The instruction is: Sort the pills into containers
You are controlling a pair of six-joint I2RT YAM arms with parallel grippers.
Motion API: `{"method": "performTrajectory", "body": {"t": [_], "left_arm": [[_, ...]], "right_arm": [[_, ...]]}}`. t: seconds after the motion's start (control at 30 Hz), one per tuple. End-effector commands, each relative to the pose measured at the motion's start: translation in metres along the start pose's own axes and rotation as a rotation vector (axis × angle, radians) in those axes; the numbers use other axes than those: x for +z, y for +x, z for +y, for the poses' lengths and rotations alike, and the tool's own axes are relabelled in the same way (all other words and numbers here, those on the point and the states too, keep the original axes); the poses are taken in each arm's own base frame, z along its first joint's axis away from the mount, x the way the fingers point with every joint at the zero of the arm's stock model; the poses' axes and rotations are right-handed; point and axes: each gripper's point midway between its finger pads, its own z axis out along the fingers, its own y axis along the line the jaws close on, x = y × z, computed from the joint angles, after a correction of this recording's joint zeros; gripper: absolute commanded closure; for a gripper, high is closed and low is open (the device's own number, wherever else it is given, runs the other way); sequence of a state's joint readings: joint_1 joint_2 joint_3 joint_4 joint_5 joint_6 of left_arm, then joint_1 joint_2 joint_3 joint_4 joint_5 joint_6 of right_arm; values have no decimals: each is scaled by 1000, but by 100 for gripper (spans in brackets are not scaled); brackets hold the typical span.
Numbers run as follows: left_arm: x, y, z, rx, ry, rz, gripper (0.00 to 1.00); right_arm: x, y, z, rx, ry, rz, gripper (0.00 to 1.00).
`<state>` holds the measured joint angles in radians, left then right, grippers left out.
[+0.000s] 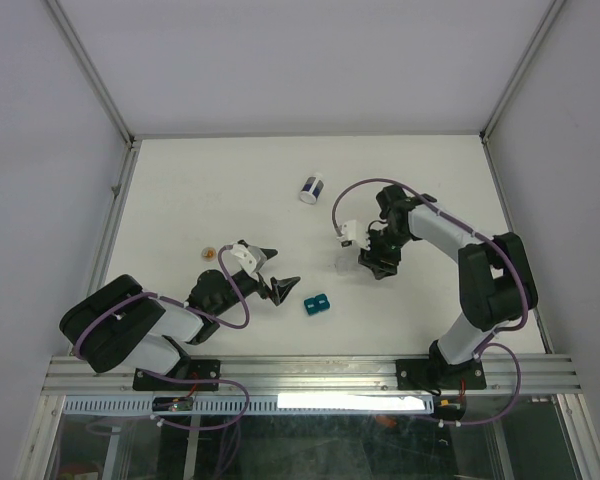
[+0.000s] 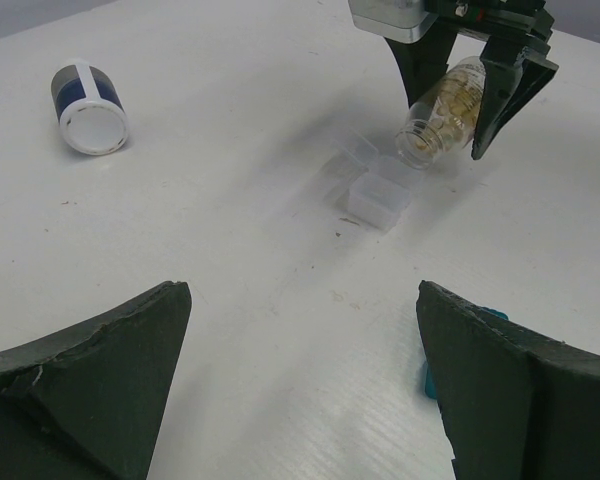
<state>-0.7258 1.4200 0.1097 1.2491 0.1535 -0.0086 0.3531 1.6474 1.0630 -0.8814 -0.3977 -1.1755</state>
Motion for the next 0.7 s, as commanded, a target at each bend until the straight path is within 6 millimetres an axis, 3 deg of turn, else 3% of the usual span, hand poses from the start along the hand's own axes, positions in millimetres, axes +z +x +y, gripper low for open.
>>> {"method": "performTrajectory", "body": {"t": [0.0, 0.67], "left_arm": [[6, -20, 0, 33, 10, -72, 1], [6, -20, -1, 34, 11, -73, 1]], "right_arm": [[-10, -7, -8, -6, 26, 15, 100], [-11, -11, -10, -11, 28, 43, 100]]}}
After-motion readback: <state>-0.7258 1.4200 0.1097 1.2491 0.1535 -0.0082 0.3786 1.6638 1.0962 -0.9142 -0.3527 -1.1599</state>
